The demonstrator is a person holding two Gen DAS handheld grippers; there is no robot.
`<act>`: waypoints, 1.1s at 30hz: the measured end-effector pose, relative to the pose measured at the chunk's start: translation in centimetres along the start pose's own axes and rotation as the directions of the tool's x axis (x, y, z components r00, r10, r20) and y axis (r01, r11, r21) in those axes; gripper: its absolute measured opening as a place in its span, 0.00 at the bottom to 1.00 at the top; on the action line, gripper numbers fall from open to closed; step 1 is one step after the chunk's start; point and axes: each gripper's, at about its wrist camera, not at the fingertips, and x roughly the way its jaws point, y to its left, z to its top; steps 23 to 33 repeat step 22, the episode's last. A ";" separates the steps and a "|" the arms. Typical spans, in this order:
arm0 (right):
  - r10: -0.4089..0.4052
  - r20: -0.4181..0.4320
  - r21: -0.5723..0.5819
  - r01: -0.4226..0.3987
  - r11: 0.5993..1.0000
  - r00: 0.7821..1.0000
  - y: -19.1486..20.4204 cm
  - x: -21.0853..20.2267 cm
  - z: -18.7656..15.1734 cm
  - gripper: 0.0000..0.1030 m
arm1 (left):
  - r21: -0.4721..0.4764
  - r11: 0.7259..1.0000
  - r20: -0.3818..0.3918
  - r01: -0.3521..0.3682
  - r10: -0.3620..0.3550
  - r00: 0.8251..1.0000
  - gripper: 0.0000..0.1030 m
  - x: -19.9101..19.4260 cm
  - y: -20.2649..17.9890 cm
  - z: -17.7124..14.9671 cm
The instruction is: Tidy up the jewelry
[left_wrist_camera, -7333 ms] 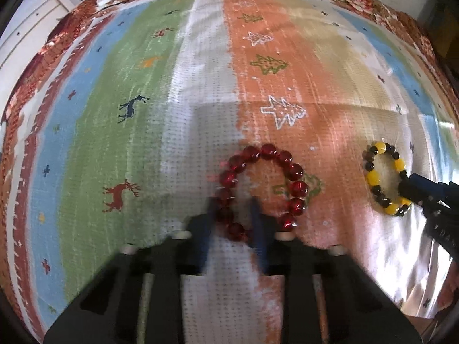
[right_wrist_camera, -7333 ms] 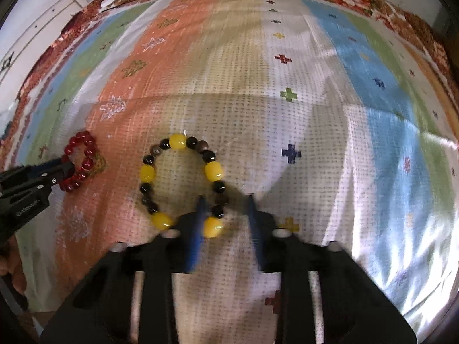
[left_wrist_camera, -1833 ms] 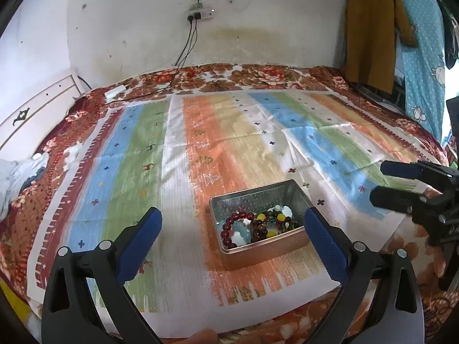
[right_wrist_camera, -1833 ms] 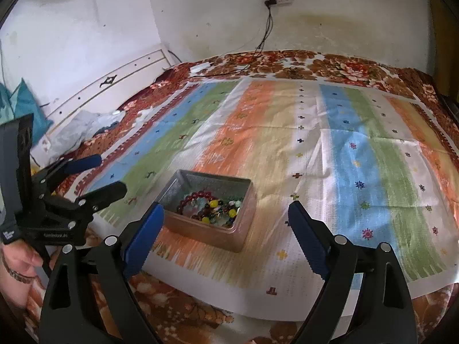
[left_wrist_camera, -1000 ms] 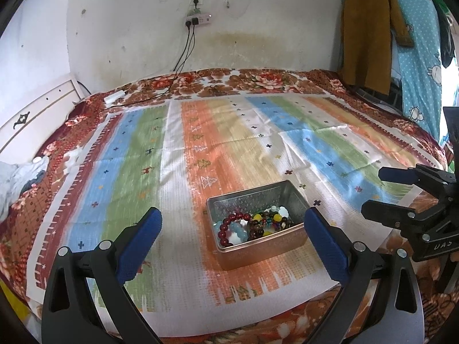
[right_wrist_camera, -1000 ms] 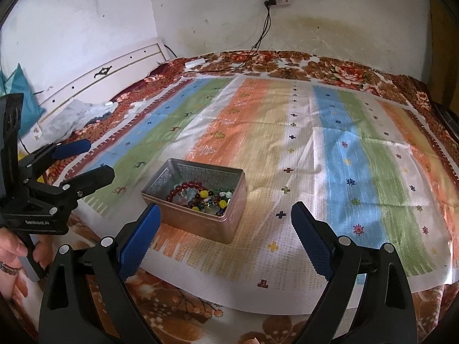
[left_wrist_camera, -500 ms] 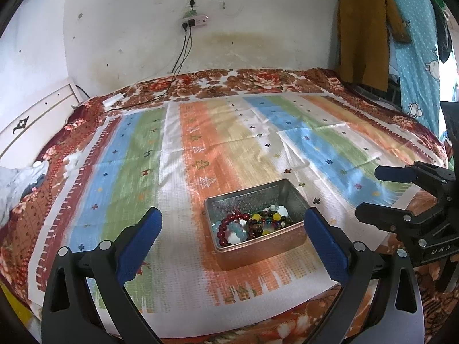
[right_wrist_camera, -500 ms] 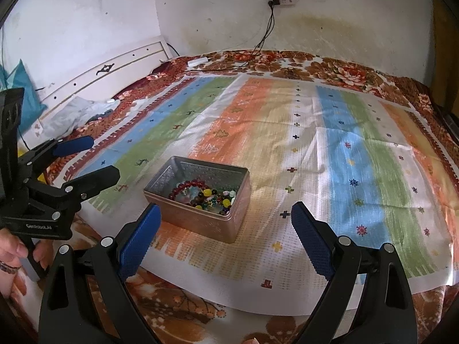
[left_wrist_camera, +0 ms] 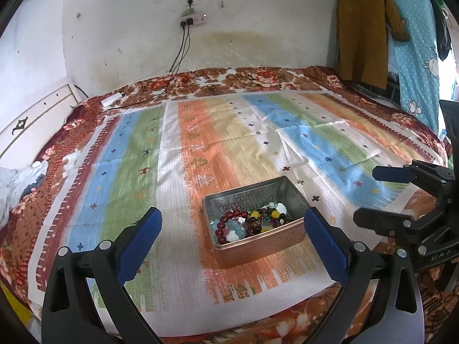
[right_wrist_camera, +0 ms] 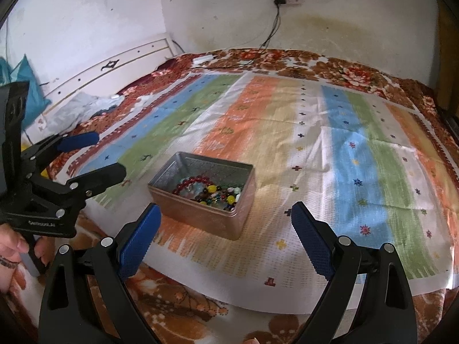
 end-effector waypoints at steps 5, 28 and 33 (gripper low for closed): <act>0.005 -0.014 -0.016 -0.005 1.000 1.000 0.4 0.2 0.0 0.90 | -0.005 1.000 0.000 0.000 0.000 1.000 0.94 -0.1 0.1 0.0; 0.001 -0.012 -0.006 -0.001 1.000 1.000 0.2 0.2 0.0 0.90 | -0.018 1.000 -0.016 0.005 -0.005 1.000 0.94 0.3 0.4 -0.2; 0.001 -0.012 -0.006 -0.001 1.000 1.000 0.2 0.2 0.0 0.90 | -0.018 1.000 -0.016 0.005 -0.005 1.000 0.94 0.3 0.4 -0.2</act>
